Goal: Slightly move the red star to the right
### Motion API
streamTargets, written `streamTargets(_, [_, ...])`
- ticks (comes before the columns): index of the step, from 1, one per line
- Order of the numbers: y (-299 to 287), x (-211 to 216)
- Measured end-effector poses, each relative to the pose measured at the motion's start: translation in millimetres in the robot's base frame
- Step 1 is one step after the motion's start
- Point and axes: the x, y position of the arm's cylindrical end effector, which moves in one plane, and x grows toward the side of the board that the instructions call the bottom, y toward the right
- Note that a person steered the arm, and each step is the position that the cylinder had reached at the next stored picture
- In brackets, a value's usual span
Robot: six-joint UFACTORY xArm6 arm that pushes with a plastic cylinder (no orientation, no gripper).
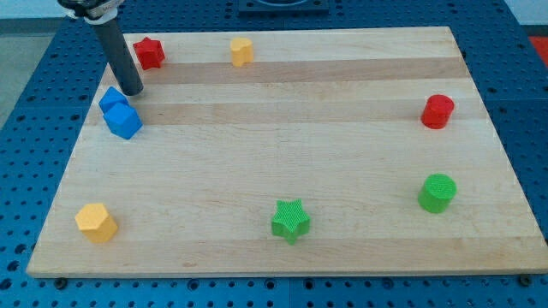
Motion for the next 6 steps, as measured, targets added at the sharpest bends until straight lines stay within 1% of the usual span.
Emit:
streamTargets(1, [-13.0,-21.2])
streamTargets(3, [-16.7,-109.6])
streamTargets(4, [1.6,-98.7])
streamTargets(6, [42.2,-3.1])
